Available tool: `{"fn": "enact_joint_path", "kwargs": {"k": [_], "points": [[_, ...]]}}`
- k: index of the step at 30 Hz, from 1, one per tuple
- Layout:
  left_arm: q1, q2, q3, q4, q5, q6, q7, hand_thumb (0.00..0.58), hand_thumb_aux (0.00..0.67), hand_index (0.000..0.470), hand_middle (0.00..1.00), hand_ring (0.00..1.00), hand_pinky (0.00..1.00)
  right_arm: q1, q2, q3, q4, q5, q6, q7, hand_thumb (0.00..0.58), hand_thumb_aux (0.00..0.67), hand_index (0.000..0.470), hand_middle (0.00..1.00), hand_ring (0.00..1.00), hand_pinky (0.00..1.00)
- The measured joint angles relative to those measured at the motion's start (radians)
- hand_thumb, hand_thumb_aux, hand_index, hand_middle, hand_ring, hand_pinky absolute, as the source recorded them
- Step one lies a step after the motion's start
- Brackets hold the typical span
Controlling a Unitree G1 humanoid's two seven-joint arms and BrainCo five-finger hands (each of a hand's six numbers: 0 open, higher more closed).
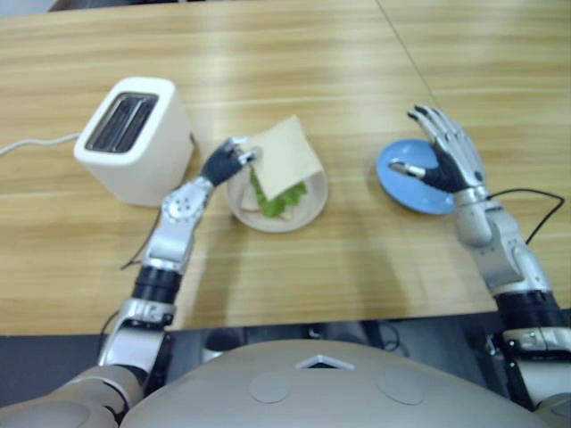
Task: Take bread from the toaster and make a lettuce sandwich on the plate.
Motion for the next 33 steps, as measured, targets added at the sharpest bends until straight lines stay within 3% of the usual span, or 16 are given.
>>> {"fn": "enact_joint_path", "kwargs": {"k": [10,16,24,33], "points": [[-0.012,0.03,-0.011,0.082,0.052,0.049,-0.01,0.58,0.67,0.46,1.0,1.0,1.0,-0.003,0.002,0.018,-0.001,-0.019,0.001,0.005,0.0,0.0,0.0,0.0,0.0,0.0],[-0.054,0.034,-0.011,0.172,0.089,0.037,0.018,0.58,0.67,0.46,1.0,1.0,1.0,-0.038,0.029,0.1,-0.006,-0.079,0.0,0.029,0.0,0.0,0.0,0.0,0.0,0.0],[-0.087,0.03,-0.039,0.26,0.13,0.024,0.042,0.58,0.67,0.46,1.0,1.0,1.0,-0.123,0.078,0.363,-0.002,-0.305,-0.029,0.071,0.0,0.0,0.0,0.0,0.0,0.0],[-0.098,0.031,-0.064,0.29,0.181,0.021,0.067,0.58,0.67,0.46,1.0,1.0,1.0,-0.251,0.153,0.53,0.024,-0.449,-0.042,0.071,0.0,0.0,0.0,0.0,0.0,0.0]]}}
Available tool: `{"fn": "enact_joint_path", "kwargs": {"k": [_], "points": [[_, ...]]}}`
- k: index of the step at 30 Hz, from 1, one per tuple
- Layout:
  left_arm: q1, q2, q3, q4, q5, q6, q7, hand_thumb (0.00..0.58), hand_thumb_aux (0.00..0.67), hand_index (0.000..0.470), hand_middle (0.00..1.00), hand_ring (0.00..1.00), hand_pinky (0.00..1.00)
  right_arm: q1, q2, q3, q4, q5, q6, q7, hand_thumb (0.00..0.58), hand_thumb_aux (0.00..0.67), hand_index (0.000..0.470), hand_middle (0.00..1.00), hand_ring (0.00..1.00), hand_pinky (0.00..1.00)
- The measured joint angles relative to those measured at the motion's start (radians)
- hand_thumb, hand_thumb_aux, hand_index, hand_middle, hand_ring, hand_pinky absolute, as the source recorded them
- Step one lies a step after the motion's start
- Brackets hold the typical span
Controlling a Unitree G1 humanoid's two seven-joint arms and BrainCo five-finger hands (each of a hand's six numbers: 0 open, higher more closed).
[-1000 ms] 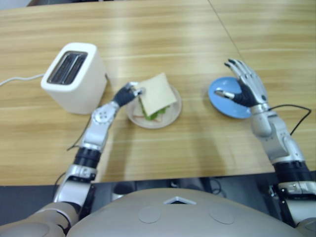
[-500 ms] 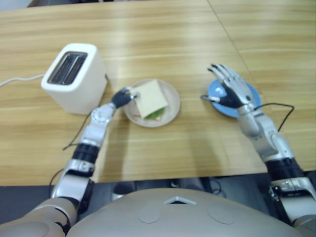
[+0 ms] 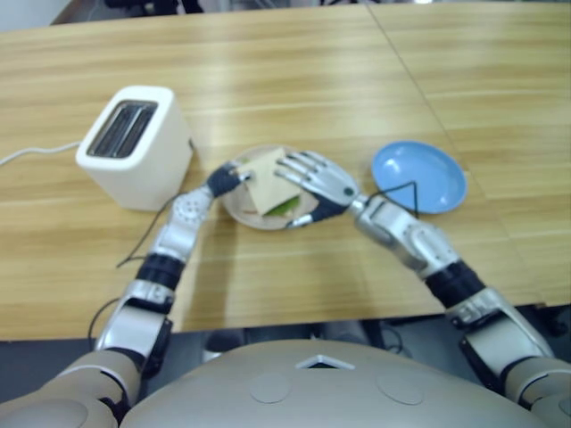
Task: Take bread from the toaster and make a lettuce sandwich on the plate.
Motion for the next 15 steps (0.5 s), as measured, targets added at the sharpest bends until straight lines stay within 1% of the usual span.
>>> {"fn": "enact_joint_path", "kwargs": {"k": [9,15], "points": [[-0.001,0.0,-0.005,0.004,0.01,0.0,0.015,0.58,0.67,0.46,1.0,1.0,1.0,-0.05,0.064,0.13,0.171,-0.05,-0.011,0.016,0.0,0.0,0.0,0.0,0.0,0.0],[0.01,0.006,-0.001,-0.002,0.033,0.021,0.022,0.58,0.67,0.46,1.0,1.0,1.0,-0.104,0.106,0.159,0.284,-0.001,-0.014,0.063,0.0,0.0,0.0,0.0,0.0,0.0]]}}
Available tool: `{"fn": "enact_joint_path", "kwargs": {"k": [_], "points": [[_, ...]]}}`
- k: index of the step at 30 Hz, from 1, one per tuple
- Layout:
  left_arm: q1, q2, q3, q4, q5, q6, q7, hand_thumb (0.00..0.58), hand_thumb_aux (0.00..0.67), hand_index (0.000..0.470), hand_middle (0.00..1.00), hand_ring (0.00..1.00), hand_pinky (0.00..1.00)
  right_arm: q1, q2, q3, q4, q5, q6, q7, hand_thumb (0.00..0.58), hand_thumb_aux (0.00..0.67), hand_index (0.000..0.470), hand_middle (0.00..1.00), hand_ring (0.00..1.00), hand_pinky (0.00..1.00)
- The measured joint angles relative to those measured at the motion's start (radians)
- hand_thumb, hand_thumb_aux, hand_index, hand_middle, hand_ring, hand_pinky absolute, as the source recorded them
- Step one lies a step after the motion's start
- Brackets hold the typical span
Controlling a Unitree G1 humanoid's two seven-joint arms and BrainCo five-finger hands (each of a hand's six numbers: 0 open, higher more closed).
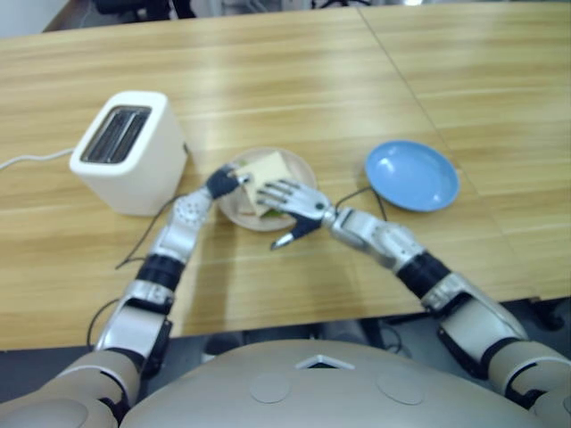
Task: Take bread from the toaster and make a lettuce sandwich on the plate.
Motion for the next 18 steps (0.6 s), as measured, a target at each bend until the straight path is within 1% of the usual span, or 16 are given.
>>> {"fn": "enact_joint_path", "kwargs": {"k": [2,3,4,5,8,10,13,16,18], "points": [[0.01,0.004,0.001,-0.014,0.009,0.009,0.0,0.58,0.67,0.46,1.0,1.0,1.0,-0.01,0.016,0.012,0.036,0.02,0.0,0.017,0.0,0.0,0.0,0.0,0.0,0.0],[0.021,0.01,0.002,-0.023,0.015,0.016,0.001,0.564,0.56,0.384,1.0,1.0,1.0,-0.025,0.026,0.019,0.06,0.031,0.0,0.029,0.0,0.0,0.0,0.0,0.0,0.0],[0.03,0.014,0.001,-0.035,0.021,0.018,0.003,0.0,0.0,0.0,0.63,0.63,0.63,-0.029,0.033,0.019,0.072,0.041,0.0,0.036,0.0,0.0,0.0,0.0,0.0,0.0],[0.039,0.018,0.001,-0.047,0.029,0.019,0.006,0.0,0.0,0.0,0.0,0.0,0.0,-0.03,0.038,0.02,0.083,0.053,0.0,0.041,0.0,0.0,0.0,0.0,0.0,0.0],[0.071,0.028,-0.004,-0.101,0.057,0.021,0.024,0.0,0.0,0.0,0.0,0.0,0.0,-0.031,0.04,0.02,0.095,0.092,0.0,0.049,0.0,0.0,0.0,0.0,0.0,0.0],[0.09,0.05,-0.011,-0.158,0.132,0.021,0.098,0.0,0.0,0.0,0.0,0.0,0.0,-0.031,0.04,0.019,0.099,0.111,0.0,0.05,0.0,0.0,0.0,0.0,0.0,0.0],[0.072,0.126,0.022,-0.318,0.288,-0.01,0.294,0.0,0.0,0.0,0.0,0.0,0.0,-0.032,0.037,0.018,0.106,0.119,0.005,0.063,0.0,0.0,0.0,0.0,0.0,0.0],[0.039,0.152,0.05,-0.405,0.354,-0.028,0.365,0.0,0.0,0.0,0.0,0.0,0.0,-0.031,0.037,0.02,0.122,0.129,0.004,0.075,0.0,0.0,0.0,0.0,0.0,0.0],[0.048,0.152,0.032,-0.419,0.389,-0.028,0.376,0.0,0.0,0.0,0.0,0.0,0.0,-0.03,0.037,0.02,0.124,0.135,0.005,0.082,0.0,0.0,0.0,0.0,0.0,0.0]]}}
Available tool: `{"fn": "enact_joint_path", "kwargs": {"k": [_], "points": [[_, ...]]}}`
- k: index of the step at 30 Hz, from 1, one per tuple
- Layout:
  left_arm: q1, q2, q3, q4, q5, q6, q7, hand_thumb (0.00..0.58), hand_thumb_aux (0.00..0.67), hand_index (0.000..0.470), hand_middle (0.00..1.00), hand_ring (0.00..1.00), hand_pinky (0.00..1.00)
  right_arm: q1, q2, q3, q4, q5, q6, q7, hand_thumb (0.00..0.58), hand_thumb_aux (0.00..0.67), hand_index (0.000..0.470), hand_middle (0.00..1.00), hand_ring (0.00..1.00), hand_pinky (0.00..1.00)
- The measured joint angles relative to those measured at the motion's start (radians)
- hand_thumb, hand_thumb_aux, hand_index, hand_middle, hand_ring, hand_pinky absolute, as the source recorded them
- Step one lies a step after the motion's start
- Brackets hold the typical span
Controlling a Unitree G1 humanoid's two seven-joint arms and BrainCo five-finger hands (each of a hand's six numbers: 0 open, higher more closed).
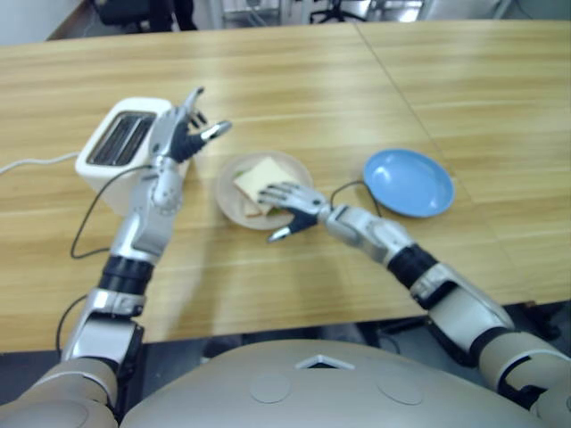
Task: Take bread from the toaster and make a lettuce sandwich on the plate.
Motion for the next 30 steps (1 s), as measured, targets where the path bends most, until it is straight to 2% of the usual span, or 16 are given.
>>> {"fn": "enact_joint_path", "kwargs": {"k": [5,6,7,8,9,16,19,22,26,30], "points": [[0.046,-0.003,-0.017,-0.004,0.02,0.006,0.0,0.0,0.0,0.0,0.0,0.0,0.0,-0.001,-0.004,-0.001,-0.003,0.008,-0.001,0.0,0.0,0.0,0.0,0.0,0.0,0.0],[0.047,-0.003,-0.017,-0.003,-0.019,-0.01,-0.043,0.0,0.0,0.0,0.0,0.0,0.0,0.0,-0.012,-0.003,-0.008,0.012,-0.006,0.0,0.172,0.108,0.074,0.0,0.0,0.0],[0.051,-0.005,-0.019,-0.003,-0.044,-0.026,-0.071,0.0,0.0,0.0,0.0,0.0,0.0,0.001,-0.019,-0.004,-0.011,0.016,-0.012,-0.002,0.172,0.108,0.074,0.0,0.0,0.0],[0.055,-0.009,-0.023,-0.002,-0.071,-0.04,-0.1,0.331,0.231,0.159,0.0,0.0,0.0,0.007,-0.026,-0.008,-0.017,0.02,-0.017,-0.007,0.46,0.365,0.251,0.0,0.0,0.0],[0.063,-0.017,-0.027,0.005,-0.112,-0.064,-0.138,0.58,0.67,0.46,1.0,1.0,1.0,0.023,-0.035,-0.025,-0.035,0.029,-0.033,-0.039,0.58,0.67,0.46,1.0,1.0,1.0],[0.136,-0.062,-0.003,0.013,-0.414,-0.154,-0.36,0.58,0.67,0.46,1.0,1.0,1.0,0.137,-0.143,-0.198,-0.25,0.104,-0.157,-0.284,0.58,0.67,0.46,1.0,1.0,1.0],[0.138,-0.044,0.011,0.014,-0.46,-0.187,-0.408,0.58,0.67,0.46,1.0,1.0,1.0,0.17,-0.188,-0.314,-0.349,0.14,-0.175,-0.346,0.58,0.67,0.46,1.0,1.0,1.0],[0.181,-0.007,0.057,-0.044,-0.517,-0.196,-0.455,0.58,0.67,0.46,1.0,1.0,1.0,0.263,-0.231,-0.414,-0.454,0.203,-0.197,-0.367,0.58,0.67,0.46,1.0,1.0,1.0],[0.289,0.098,0.137,-0.254,-0.629,-0.183,-0.572,0.58,0.67,0.46,1.0,1.0,1.0,0.412,-0.288,-0.512,-0.559,0.302,-0.175,-0.274,0.58,0.67,0.46,1.0,1.0,1.0],[0.421,0.237,0.151,-0.408,-0.671,-0.151,-0.712,0.58,0.67,0.46,1.0,1.0,1.0,0.516,-0.335,-0.486,-0.552,0.366,-0.116,-0.055,0.58,0.67,0.46,1.0,1.0,1.0]]}}
